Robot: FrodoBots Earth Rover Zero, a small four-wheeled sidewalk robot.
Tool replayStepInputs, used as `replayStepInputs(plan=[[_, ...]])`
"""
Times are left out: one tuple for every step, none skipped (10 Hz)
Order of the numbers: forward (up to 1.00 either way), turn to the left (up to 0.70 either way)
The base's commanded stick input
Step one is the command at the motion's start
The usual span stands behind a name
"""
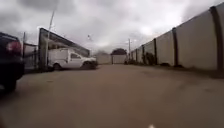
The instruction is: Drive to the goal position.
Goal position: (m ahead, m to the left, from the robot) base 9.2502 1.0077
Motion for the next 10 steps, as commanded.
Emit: replayStepInputs(plan=[[0.50,0.00],[0.50,0.00],[0.50,0.00],[0.50,0.00],[0.50,0.00],[0.50,0.00],[0.50,0.00],[0.50,0.00],[0.50,0.00],[0.50,0.00]])
